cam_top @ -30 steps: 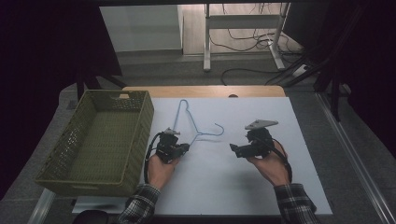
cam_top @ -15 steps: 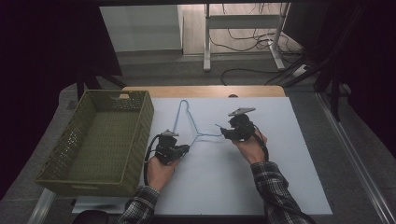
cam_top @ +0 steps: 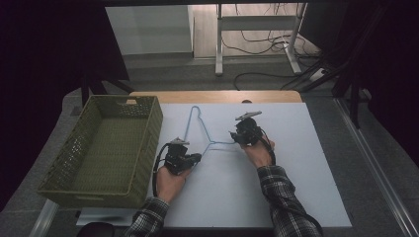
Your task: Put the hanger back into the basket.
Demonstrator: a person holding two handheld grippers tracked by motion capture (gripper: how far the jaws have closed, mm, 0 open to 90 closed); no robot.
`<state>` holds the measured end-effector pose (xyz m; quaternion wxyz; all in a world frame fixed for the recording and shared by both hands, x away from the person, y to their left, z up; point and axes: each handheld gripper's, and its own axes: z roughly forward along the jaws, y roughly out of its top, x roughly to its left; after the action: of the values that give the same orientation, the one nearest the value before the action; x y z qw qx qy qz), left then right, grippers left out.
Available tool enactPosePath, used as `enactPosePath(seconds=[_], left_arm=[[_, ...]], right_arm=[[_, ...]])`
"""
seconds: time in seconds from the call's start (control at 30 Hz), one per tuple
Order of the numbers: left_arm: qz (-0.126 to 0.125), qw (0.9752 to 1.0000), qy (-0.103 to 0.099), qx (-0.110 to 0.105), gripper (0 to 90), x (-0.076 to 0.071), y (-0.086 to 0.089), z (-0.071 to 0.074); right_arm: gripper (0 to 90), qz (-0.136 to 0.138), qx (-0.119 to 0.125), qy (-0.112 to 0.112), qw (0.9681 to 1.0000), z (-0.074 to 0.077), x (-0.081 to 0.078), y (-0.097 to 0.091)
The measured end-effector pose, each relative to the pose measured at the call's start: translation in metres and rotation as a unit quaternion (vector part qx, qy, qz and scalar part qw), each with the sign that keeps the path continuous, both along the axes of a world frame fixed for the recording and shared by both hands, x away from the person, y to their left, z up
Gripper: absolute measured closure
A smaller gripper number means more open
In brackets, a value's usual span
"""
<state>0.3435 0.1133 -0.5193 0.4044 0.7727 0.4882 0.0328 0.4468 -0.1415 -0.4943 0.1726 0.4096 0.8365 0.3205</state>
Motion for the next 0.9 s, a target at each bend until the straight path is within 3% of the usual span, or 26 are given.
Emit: enactPosePath(seconds=[0.07, 0.17, 0.4, 0.47, 0.53, 0.63, 0.9], left_arm=[[-0.001, 1.0000, 0.000, -0.001, 86.9, 0.000, 0.000, 0.000], [-0.001, 1.0000, 0.001, -0.003, 86.8, -0.001, 0.000, -0.001], [0.000, 0.9999, 0.000, -0.012, 83.2, 0.000, 0.006, -0.001], [-0.001, 1.0000, -0.003, -0.008, 74.5, 0.002, 0.006, 0.002], [-0.010, 0.9998, -0.010, 0.010, 62.3, 0.006, 0.002, 0.007], [-0.016, 0.9996, -0.009, 0.022, 58.3, 0.011, 0.000, 0.007], [-0.037, 0.9982, 0.011, 0.046, 66.9, 0.023, -0.008, -0.002]], right_arm=[[71.8, 0.003, -0.003, 0.002, 1.0000, -0.001, 0.001, 0.001], [81.5, 0.014, -0.020, 0.002, 0.9997, -0.002, 0.002, 0.004], [84.6, 0.029, -0.030, -0.004, 0.9991, 0.003, -0.001, 0.006], [85.0, 0.034, -0.030, -0.006, 0.9990, 0.005, -0.002, 0.008], [85.1, 0.037, -0.029, -0.008, 0.9989, 0.009, -0.003, 0.010], [85.1, 0.039, -0.028, -0.008, 0.9988, 0.011, -0.004, 0.011], [85.0, 0.039, -0.023, -0.008, 0.9989, 0.021, -0.007, 0.014]])
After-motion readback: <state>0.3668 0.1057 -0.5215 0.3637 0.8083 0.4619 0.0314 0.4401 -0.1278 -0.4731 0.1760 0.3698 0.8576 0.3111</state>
